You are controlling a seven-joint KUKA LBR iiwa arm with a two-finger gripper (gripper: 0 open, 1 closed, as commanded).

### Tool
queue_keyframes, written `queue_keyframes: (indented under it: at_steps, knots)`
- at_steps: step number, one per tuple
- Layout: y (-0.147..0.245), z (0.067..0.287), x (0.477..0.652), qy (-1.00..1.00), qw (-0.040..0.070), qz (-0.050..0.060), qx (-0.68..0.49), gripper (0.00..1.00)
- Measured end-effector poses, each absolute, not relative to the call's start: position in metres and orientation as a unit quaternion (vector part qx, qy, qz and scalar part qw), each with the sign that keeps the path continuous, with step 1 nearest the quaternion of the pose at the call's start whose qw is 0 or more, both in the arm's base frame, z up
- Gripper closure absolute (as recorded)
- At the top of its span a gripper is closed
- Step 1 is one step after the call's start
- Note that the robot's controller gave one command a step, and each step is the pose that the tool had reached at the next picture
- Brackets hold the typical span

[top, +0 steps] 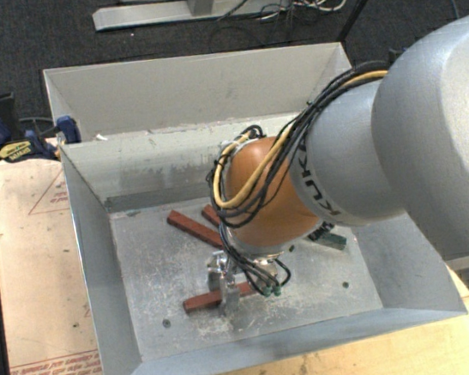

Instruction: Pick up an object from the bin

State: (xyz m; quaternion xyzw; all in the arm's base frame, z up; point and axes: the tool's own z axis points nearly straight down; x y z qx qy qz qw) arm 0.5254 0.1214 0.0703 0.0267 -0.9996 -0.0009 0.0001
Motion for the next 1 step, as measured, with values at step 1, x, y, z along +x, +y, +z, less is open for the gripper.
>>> queue_keyframes:
  at_steps: [1]
  knots:
    - [0.154, 0.2209, 0.5165, -0.998, -0.005, -0.002, 0.055, 1.0]
